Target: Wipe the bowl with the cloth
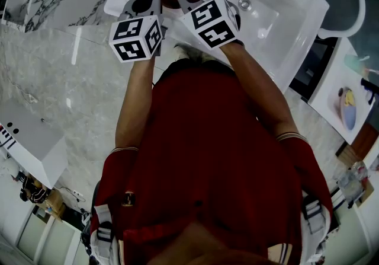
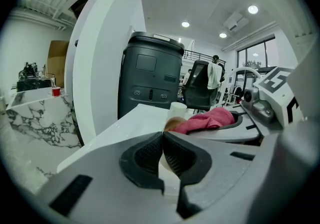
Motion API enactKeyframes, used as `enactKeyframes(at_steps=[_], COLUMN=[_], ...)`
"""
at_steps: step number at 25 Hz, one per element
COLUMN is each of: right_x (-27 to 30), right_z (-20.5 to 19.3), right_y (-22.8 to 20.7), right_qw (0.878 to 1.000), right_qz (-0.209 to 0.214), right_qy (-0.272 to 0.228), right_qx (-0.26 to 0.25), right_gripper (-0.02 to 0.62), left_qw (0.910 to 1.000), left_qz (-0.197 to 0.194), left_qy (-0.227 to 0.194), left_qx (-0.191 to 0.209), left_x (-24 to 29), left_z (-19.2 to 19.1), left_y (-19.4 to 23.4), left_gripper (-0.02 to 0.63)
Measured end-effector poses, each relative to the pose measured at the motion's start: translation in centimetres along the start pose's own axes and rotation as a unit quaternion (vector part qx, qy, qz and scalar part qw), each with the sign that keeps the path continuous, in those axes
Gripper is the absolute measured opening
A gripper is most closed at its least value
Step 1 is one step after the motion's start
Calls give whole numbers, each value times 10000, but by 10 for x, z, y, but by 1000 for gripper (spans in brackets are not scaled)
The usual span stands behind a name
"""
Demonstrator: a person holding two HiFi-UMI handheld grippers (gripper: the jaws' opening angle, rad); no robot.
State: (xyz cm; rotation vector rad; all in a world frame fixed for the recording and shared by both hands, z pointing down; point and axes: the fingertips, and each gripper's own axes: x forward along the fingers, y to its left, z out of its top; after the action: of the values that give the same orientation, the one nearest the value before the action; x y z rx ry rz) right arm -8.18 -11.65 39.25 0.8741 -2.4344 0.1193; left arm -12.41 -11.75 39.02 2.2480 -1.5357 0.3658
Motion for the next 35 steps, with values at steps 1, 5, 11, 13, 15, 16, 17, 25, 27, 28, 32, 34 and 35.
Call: enactKeyframes(at_steps=[1,5,11,13,15,16,17,25,27,28,32,34,35], right_x=[0,0,1,0,-1,-1,-1,-3,-2,-1,-1,-1,-1], right_z=[1,4,7,8,9,10,11,17,17,17,15,15,14], right_y=[-1,-3,-8,-9,-11,-12,-13,-18,-19,-19,-21,-24,-25], right_qw=[10000,10000,9998,9997,9996,9995,9994,9984,9984,9984,9984,9984,9984], right_qz=[-4,-20,-55,-70,-84,-93,-104,-191,-196,-198,-216,-238,-252], right_qy=[-17,-78,-179,-228,-274,-300,-329,-528,-534,-532,-514,-510,-507], right_qx=[-3,-3,-5,-10,-10,-6,-3,-9,3,10,54,83,93], right_gripper=[29,29,29,29,29,29,29,29,29,29,29,29,29], left_qw=[10000,9999,9995,9991,9985,9982,9978,9948,9941,9936,9907,9888,9880], left_qz=[-4,-23,-54,-58,-51,-45,-40,-37,-50,-58,-72,-87,-95], left_qy=[13,62,200,270,359,402,440,722,772,803,991,1074,1104], left_qx=[-27,-117,-256,-336,-418,-453,-486,-713,-762,-790,-930,-1030,-1075], left_x=[1,5,13,16,19,21,22,33,36,37,43,45,47], left_z=[0,1,-2,-5,-7,-9,-10,-19,-21,-22,-28,-30,-31], left_y=[1,3,9,12,15,17,19,30,32,33,36,37,38], left_gripper=[12,12,12,12,12,12,12,12,12,12,12,12,12])
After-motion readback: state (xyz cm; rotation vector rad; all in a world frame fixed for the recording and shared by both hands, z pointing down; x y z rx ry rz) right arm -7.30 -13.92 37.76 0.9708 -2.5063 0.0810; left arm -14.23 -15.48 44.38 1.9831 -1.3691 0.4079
